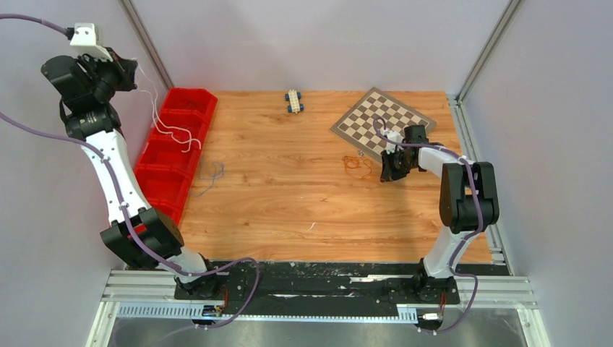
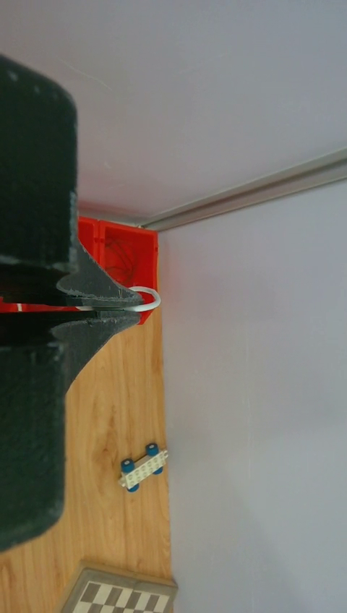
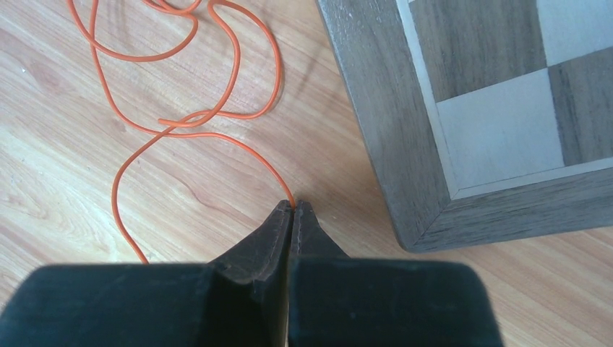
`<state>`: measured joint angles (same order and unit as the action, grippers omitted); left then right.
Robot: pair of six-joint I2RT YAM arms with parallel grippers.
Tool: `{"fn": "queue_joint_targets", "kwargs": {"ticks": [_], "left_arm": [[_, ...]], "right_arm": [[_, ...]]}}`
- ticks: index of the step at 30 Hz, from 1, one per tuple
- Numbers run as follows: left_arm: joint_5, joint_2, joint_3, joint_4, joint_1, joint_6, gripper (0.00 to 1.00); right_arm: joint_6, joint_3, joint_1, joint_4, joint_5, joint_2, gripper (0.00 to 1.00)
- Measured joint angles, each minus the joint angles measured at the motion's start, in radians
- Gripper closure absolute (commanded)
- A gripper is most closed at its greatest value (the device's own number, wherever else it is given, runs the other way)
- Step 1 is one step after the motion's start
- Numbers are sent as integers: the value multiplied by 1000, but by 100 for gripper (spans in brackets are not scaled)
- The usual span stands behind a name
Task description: Untangle the cables
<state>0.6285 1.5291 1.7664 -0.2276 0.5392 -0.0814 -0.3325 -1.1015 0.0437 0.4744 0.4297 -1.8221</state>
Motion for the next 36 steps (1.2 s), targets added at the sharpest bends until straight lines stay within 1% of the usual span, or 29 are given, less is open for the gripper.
{"fn": "queue_joint_targets", "kwargs": {"ticks": [7, 11, 18, 23, 29, 32, 36], "left_arm": [[19, -63, -76, 1, 0, 24, 100], [20, -84, -127, 2, 0, 61, 100], [-69, -88, -231, 13, 11, 186, 100], [-108, -88, -266, 13, 24, 274, 100], [-104, -88, -308, -14, 25, 358, 100], [-87, -84, -360, -40, 25, 386, 100], [-43, -38, -407, -85, 26, 403, 100]], "right_arm": [[13, -11, 1, 5, 10, -9, 100], [14, -12, 3, 6, 10, -9, 100], [14, -12, 5, 6, 10, -10, 100], [14, -12, 5, 6, 10, -10, 100], [18, -12, 5, 6, 10, -10, 100], [19, -12, 5, 6, 10, -10, 100], [27, -11, 7, 5, 17, -10, 100]]}}
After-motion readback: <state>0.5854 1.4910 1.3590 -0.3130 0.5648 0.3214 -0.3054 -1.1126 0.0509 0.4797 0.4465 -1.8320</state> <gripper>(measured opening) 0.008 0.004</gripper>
